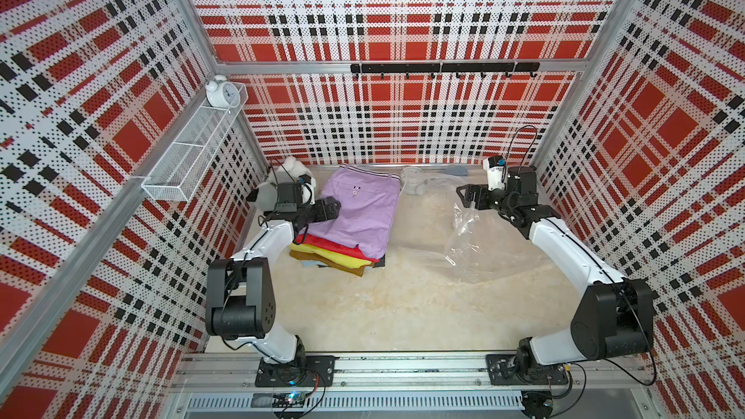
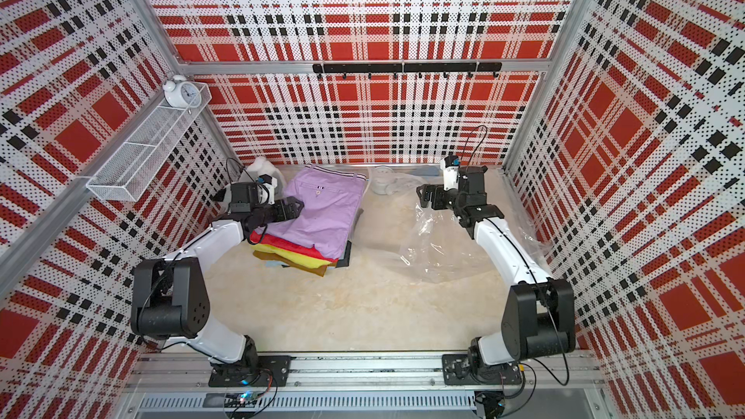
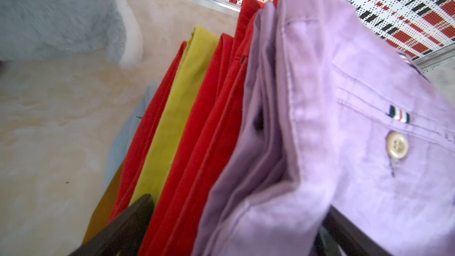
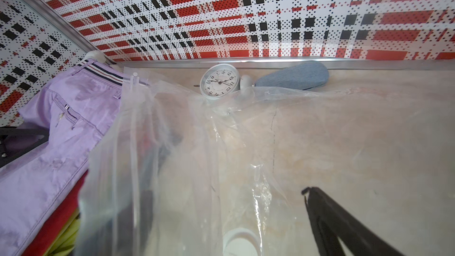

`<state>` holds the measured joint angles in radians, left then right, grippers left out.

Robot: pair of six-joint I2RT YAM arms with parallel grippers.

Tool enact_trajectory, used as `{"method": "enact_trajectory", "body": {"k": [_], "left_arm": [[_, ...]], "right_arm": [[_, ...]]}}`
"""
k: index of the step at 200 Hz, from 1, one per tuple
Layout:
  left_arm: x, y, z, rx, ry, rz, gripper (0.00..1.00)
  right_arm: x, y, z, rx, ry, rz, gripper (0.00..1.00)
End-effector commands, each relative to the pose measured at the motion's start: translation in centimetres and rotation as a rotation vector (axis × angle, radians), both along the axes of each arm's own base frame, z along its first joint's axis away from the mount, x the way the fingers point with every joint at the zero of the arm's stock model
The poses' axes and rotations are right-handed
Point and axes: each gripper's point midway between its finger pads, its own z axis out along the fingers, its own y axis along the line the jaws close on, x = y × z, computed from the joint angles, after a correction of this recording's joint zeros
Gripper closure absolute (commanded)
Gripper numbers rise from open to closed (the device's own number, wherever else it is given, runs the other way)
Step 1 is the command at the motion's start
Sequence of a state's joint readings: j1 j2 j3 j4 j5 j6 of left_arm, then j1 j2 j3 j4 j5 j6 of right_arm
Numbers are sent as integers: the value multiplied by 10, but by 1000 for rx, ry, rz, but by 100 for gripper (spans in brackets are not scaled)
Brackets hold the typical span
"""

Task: Take the trousers out of the vacuum bag
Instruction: Move the trousers to the center of the board.

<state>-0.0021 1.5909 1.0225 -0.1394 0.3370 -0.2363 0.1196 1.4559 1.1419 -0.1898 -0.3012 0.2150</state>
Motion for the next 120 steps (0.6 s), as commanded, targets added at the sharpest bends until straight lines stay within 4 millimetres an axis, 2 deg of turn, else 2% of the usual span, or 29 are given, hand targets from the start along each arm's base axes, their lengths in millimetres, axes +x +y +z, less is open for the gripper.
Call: {"method": "enact_trajectory", "body": {"k": [1, 19, 30, 38, 42, 57, 72, 75, 99, 120], "left_arm": [[-38, -63, -39, -87, 155, -110, 2], [-43, -92, -39, -84, 139, -175, 2], [-44, -103, -41, -78, 143, -189, 2], [-42, -102, -43, -71, 146, -181, 2], [-46, -114, -43, -64, 145, -206, 2], [-42, -110, -39, -52, 131, -183, 2], [-37, -102, -28, -50, 99, -157, 2], [-31, -89, -24, -53, 90, -124, 1], [-12, -53, 10, -57, -5, -37, 2], [6, -7, 40, -36, -93, 62, 2]], "right_arm": [[-4, -12, 9, -26, -22, -38, 0], [-3, -15, 14, -31, -32, -48, 0], [-3, -15, 18, -31, -35, -51, 0], [-3, -15, 22, -31, -42, -53, 0], [-4, -16, 24, -30, -47, -53, 0], [-7, -16, 33, -28, -64, -53, 0], [-11, -15, 43, -25, -88, -47, 0], [-12, -16, 45, -25, -93, -46, 0], [-17, -15, 65, -9, -139, -39, 0], [-19, -22, 79, -20, -171, -76, 0]]}}
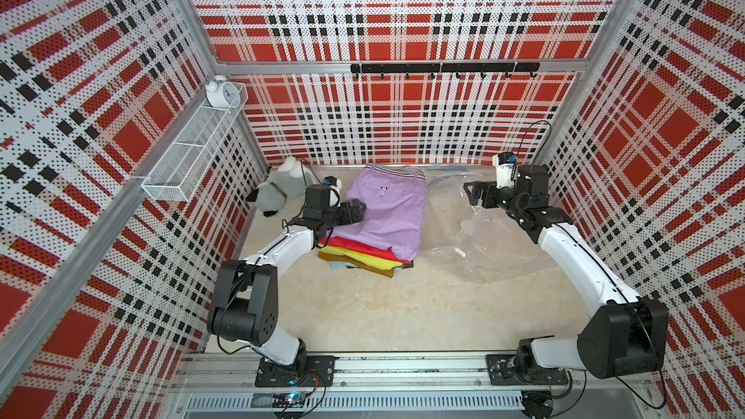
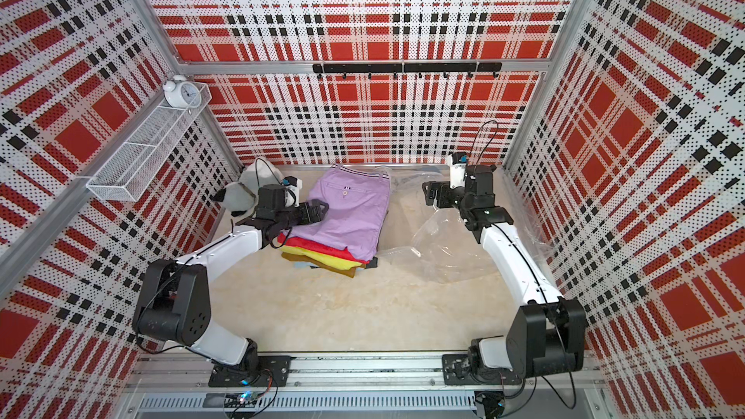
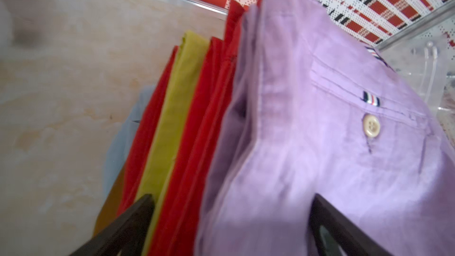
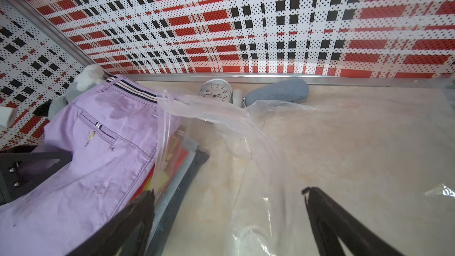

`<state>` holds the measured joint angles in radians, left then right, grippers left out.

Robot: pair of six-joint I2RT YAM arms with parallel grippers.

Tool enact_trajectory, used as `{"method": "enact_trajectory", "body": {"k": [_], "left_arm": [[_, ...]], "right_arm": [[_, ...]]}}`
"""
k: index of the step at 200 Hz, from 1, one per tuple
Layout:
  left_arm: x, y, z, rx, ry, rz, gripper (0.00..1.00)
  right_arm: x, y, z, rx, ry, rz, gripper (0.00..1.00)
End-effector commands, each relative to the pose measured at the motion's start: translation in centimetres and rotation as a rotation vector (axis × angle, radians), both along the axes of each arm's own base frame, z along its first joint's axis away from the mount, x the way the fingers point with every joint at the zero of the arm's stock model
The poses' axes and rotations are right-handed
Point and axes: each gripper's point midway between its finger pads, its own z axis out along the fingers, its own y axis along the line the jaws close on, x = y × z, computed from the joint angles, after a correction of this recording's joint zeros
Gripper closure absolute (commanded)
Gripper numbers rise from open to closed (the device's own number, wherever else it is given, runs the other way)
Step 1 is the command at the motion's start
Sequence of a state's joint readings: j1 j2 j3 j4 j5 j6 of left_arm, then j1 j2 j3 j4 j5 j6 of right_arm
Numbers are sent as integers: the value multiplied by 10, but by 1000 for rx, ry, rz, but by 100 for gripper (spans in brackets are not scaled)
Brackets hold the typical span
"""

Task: Take the trousers out of the vacuum bag
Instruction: Move the trousers to the center of the board, then reset both arms

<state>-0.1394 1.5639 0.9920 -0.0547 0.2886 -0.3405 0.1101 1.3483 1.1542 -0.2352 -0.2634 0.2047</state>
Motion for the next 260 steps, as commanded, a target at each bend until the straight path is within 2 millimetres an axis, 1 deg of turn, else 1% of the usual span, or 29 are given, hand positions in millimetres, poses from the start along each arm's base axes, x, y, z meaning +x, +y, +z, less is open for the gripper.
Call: {"method": "enact_trajectory", "body": {"k": [1, 20, 45, 62, 76, 88, 102, 110, 116, 133, 143, 144, 162, 188, 202, 207, 210, 212, 213, 214, 217, 220, 243, 260], "left_arm": [[11, 48, 28, 15, -49, 105, 2], [24, 87, 45, 60, -108, 167, 2], [37, 126, 58, 128, -174, 244, 1], [42, 137, 65, 149, -228, 256, 2], [45, 142, 65, 172, -270, 269, 2], [45, 148, 58, 210, -290, 295, 2], [43, 156, 42, 259, -294, 321, 2], [40, 158, 36, 282, -306, 330, 2], [36, 159, 27, 297, -307, 338, 2], [24, 161, 9, 332, -317, 357, 2], [19, 159, 5, 344, -341, 366, 2], [18, 158, 3, 346, -342, 363, 2], [6, 149, -6, 390, -385, 354, 2], [-1, 141, -16, 377, -412, 345, 2], [-7, 139, -18, 365, -447, 354, 2], [-10, 139, -17, 362, -464, 360, 1], [-11, 138, -16, 361, -479, 361, 2], [-12, 138, -16, 361, -483, 361, 2], [-13, 137, -16, 362, -484, 361, 2], [-13, 137, -16, 363, -486, 360, 2], [-15, 136, -16, 364, -494, 359, 2], [-16, 135, -15, 366, -501, 362, 2], [-28, 133, -10, 394, -539, 386, 2], [-39, 131, -5, 416, -578, 404, 2]], "right_arm": [[-3, -10, 39, -5, -92, -40, 0], [-4, -26, 49, -13, -118, -103, 0], [-5, -53, 55, -1, -156, -193, 0], [-7, -68, 54, -6, -184, -249, 0], [-9, -78, 49, -18, -206, -292, 0], [-11, -90, 41, -34, -226, -343, 0], [-13, -105, 27, -43, -235, -403, 0], [-14, -112, 18, -50, -234, -431, 0], [-14, -117, 10, -62, -230, -451, 0], [-16, -123, -12, -92, -235, -474, 0], [-16, -124, -23, -97, -241, -479, 0], [-17, -124, -26, -98, -240, -480, 0], [-18, -125, -44, -97, -247, -488, 0], [-17, -127, -75, -112, -219, -498, 0], [-17, -128, -91, -122, -204, -500, 0], [-18, -128, -94, -124, -206, -497, 0], [-21, -128, -104, -128, -184, -496, 0], [-21, -128, -104, -128, -184, -496, 0], [-23, -128, -110, -131, -171, -496, 0], [-23, -128, -111, -134, -171, -494, 0], [-22, -127, -105, -131, -209, -491, 0], [-23, -127, -105, -131, -224, -488, 0], [-30, -123, -115, -138, -286, -469, 0], [-32, -120, -127, -139, -280, -450, 0]]}}
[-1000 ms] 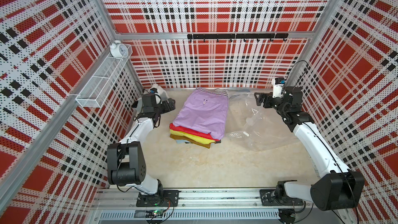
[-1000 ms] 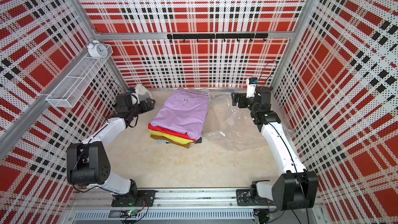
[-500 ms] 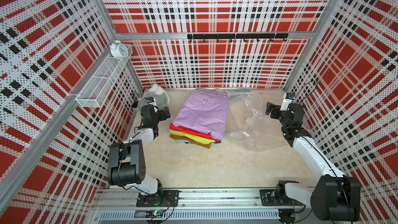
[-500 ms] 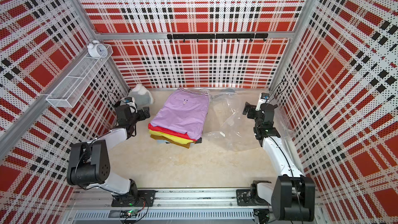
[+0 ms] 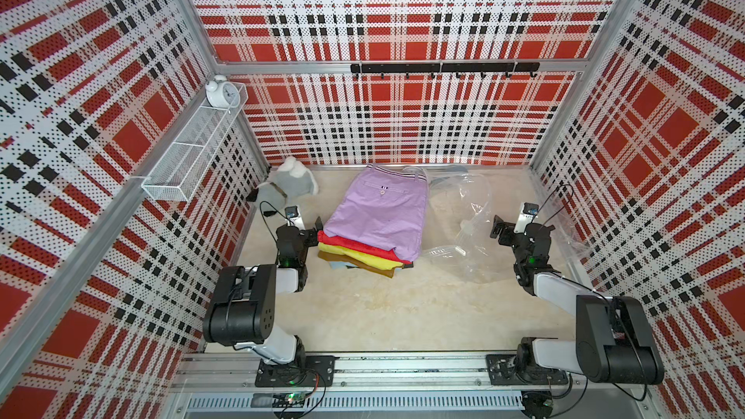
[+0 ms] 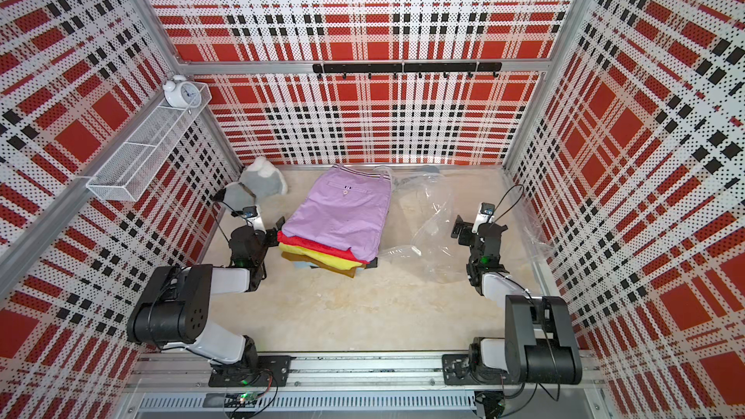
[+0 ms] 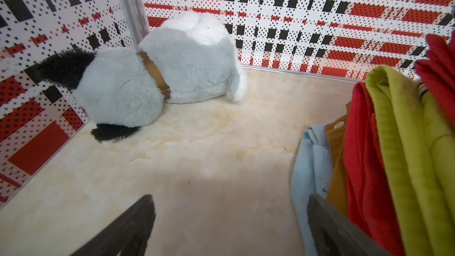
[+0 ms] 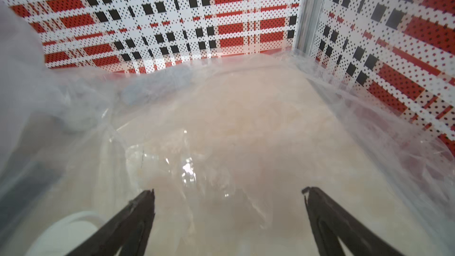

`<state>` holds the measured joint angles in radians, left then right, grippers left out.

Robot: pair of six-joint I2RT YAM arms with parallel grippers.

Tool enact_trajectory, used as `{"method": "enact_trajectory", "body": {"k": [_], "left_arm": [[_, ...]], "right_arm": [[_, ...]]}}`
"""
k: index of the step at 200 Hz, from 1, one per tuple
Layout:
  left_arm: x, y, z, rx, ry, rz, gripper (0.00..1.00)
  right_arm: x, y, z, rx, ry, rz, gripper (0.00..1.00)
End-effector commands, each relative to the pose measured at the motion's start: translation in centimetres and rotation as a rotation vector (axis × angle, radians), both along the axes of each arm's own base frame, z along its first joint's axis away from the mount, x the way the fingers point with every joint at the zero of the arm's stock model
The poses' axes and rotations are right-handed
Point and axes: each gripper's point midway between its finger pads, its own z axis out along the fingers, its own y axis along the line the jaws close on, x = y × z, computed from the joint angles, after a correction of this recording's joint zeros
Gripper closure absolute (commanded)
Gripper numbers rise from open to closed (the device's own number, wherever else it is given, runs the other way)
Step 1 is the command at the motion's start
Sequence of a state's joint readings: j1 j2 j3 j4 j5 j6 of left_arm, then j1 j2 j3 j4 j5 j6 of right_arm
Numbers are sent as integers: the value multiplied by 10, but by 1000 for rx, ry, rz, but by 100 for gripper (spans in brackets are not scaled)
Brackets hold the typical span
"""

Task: Take the trousers out of the vacuum bag
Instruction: Reset both arms

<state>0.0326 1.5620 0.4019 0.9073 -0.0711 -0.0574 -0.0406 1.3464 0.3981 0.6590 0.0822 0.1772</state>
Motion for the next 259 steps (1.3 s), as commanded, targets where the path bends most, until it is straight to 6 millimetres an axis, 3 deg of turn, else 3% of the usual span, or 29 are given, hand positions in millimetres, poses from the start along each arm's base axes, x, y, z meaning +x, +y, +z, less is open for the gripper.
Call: {"method": "enact_trajectory", "body": {"k": [1, 26, 37, 50, 69, 75, 95, 108, 112, 259], "left_arm": [[-8, -7, 35, 51, -156, 10, 2], [-32, -7, 33, 69, -218, 32, 1], [-43, -5, 46, 68, -304, 52, 2], [-49, -3, 48, 67, -317, 64, 2], [-45, -2, 47, 65, -310, 71, 2], [-41, -2, 44, 66, -293, 71, 2], [-33, 2, 41, 58, -264, 90, 2], [-32, 5, 40, 44, -260, 96, 2], [-32, 5, 40, 44, -260, 97, 2], [-32, 5, 40, 44, -260, 97, 2]], "right_arm": [[6, 2, 19, -28, -129, 24, 0], [1, 5, 7, -31, -154, 39, 0], [-2, 6, 6, -32, -181, 47, 0], [-4, 12, 2, -41, -176, 78, 0], [-5, 14, -8, -51, -175, 80, 0], [-6, 15, 0, -55, -225, 85, 0], [-7, 12, -5, -51, -192, 59, 0], [-4, 14, 4, -56, -221, 72, 0], [-4, 14, -7, -53, -173, 72, 0], [-1, 15, -6, -72, -178, 63, 0]]}}
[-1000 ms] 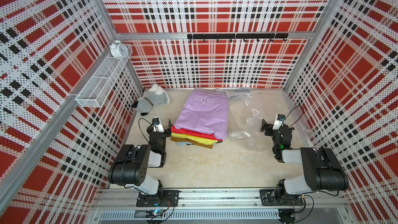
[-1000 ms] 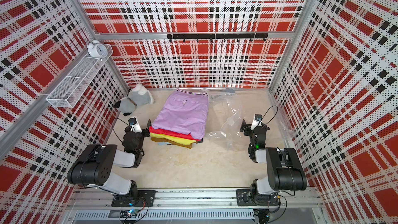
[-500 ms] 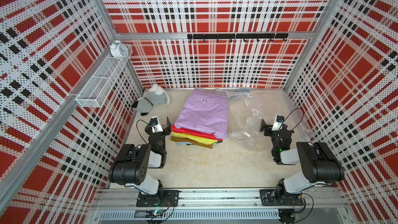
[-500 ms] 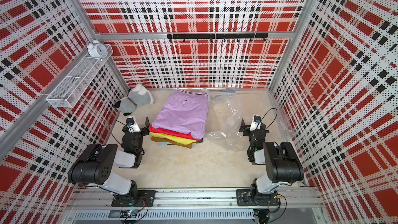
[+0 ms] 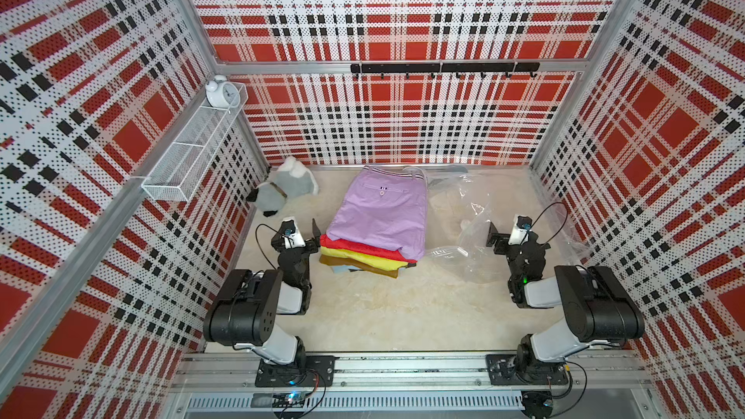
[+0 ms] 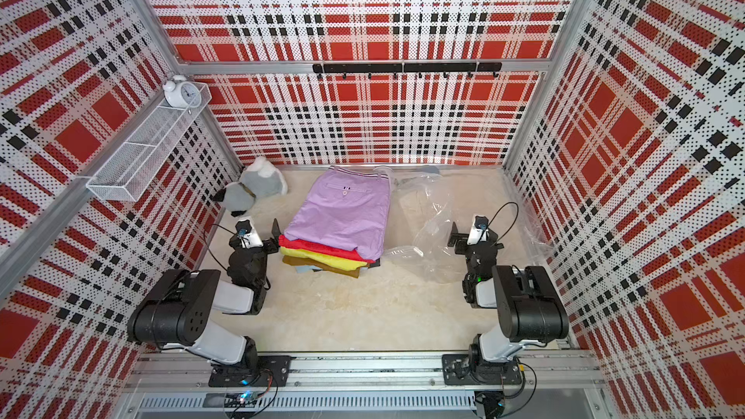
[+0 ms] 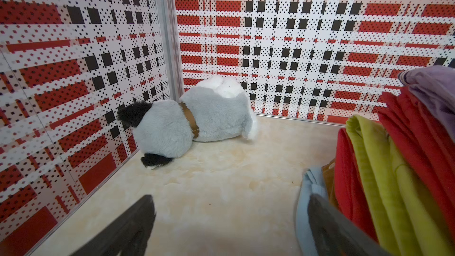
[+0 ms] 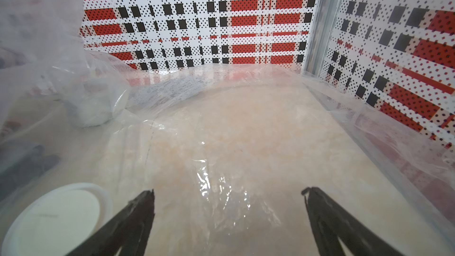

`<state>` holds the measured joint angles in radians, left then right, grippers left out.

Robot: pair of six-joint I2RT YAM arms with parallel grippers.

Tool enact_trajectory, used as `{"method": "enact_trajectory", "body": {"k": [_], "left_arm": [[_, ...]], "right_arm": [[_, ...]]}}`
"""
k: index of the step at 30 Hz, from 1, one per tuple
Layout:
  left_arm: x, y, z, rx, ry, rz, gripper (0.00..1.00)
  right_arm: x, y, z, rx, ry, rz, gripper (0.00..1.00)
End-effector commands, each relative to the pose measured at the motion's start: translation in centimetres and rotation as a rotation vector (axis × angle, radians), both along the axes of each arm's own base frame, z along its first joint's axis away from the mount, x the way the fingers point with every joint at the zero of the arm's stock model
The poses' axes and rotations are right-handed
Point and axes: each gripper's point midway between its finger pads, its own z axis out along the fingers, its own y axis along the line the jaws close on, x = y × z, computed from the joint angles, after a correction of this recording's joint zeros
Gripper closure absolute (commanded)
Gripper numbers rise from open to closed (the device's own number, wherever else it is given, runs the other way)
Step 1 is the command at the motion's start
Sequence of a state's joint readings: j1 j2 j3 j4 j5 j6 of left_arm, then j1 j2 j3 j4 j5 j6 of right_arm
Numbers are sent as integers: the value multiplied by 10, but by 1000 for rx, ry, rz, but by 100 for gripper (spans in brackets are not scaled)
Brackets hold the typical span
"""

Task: Take the trousers out of the vacuum bag
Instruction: Reset both arms

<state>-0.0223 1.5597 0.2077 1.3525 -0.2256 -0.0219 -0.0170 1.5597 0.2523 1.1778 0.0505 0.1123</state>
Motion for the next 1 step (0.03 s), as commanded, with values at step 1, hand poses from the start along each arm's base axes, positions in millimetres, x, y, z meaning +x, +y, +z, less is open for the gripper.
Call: {"method": "enact_trajectory", "body": {"k": [1], "left_arm": [[4, 0, 4, -11, -13, 1, 2]], "right_arm": [[4, 1, 7, -10, -24, -4, 0]]}}
